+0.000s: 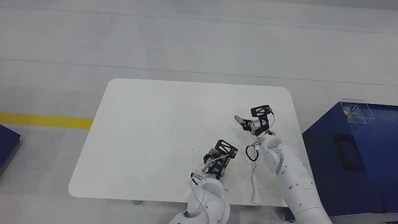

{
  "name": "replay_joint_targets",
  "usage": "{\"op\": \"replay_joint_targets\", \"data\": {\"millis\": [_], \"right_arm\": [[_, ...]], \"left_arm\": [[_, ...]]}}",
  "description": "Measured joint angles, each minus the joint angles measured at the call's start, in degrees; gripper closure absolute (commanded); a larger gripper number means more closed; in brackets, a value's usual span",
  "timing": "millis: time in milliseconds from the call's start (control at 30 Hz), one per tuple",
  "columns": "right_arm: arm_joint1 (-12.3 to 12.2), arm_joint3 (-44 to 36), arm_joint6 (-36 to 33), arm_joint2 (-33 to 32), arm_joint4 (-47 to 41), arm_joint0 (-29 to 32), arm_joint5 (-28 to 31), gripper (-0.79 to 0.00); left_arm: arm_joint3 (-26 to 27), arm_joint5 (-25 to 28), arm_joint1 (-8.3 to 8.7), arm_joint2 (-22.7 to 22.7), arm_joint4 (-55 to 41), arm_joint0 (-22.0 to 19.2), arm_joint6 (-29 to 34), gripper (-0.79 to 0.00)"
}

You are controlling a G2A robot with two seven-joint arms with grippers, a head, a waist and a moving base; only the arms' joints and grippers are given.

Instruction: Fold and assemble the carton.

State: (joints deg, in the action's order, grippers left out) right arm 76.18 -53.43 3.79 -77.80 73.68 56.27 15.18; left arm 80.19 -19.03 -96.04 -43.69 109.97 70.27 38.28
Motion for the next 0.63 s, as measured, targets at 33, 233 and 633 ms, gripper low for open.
{"op": "replay_joint_targets", "data": {"millis": [33, 233, 633], "right_arm": [[0.0, 0.0, 0.0, 0.0, 0.0, 0.0, 0.0, -0.785], [0.0, 0.0, 0.0, 0.0, 0.0, 0.0, 0.0, -0.785], [0.0, 0.0, 0.0, 0.0, 0.0, 0.0, 0.0, -0.784]], "left_arm": [[-0.53, 0.26, -0.11, -0.2, -0.56, -0.3, 0.17, 0.0], [1.33, -4.99, -0.53, 0.53, 2.48, 0.95, -5.62, 0.0], [12.16, -17.33, 3.35, 2.23, 8.54, 11.65, -27.54, -0.015]]}}
